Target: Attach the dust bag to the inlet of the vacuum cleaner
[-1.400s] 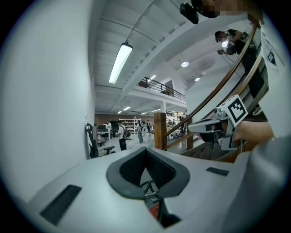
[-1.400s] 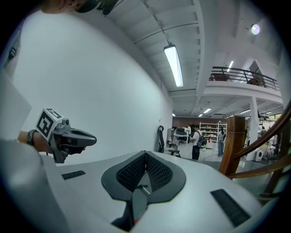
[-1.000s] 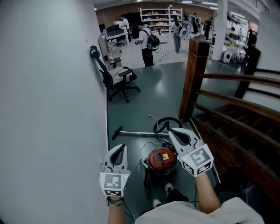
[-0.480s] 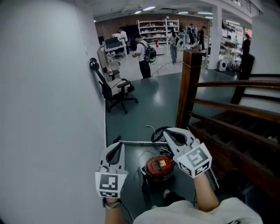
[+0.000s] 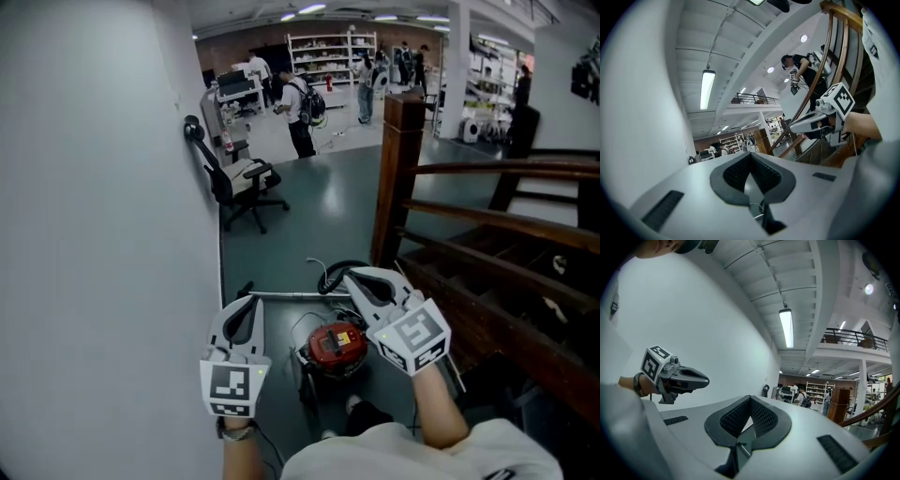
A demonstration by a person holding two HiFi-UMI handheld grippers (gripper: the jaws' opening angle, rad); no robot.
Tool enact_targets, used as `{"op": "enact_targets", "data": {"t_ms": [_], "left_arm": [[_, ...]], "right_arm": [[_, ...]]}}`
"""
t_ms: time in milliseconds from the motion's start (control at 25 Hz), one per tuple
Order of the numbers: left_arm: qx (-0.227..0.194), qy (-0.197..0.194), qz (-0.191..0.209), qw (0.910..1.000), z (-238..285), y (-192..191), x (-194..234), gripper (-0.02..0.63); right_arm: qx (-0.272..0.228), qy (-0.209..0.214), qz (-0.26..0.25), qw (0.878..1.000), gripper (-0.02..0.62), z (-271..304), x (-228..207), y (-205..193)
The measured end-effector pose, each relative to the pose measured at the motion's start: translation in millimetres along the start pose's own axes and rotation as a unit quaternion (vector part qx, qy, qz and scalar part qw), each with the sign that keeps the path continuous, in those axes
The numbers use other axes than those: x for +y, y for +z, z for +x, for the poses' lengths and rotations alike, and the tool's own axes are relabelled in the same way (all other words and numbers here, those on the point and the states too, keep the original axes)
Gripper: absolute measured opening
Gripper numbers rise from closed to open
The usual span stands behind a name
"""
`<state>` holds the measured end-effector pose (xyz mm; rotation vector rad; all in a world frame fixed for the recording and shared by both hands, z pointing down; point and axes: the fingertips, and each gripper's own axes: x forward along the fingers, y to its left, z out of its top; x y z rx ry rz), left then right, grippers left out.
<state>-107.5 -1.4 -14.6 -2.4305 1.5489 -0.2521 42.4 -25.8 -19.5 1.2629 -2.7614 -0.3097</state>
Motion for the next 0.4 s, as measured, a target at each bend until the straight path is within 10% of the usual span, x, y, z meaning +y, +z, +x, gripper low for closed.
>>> {"op": "enact_targets", "data": {"t_ms": [400], "left_arm": [[-0.004,0.006,-0.003,1.0000,-2.0,-3.2,1.3,0.002]], "right_arm": [[0.000,0.005,0.001,1.000,0.026,2.4,2.7,-2.3]]}}
